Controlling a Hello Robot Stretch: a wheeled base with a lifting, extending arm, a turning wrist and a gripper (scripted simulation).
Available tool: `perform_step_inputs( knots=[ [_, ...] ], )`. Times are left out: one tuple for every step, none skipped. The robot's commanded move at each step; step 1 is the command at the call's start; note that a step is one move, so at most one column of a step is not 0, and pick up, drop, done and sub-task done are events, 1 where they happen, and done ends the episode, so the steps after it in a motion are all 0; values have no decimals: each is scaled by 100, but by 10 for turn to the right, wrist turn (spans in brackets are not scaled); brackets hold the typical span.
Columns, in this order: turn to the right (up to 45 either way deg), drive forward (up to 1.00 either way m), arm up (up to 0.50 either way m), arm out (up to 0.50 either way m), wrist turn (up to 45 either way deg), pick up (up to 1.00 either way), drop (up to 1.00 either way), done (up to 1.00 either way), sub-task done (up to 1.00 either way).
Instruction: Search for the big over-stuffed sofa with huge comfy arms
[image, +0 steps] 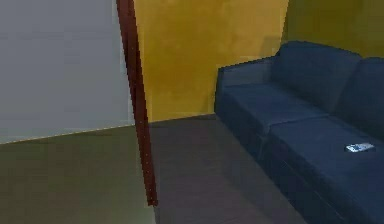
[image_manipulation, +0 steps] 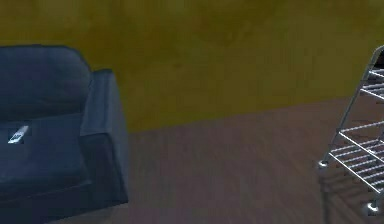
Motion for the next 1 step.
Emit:
perform_step_inputs(
  knots=[
    [-450,0,0,0,0,0,0,0,0]
  ],
)
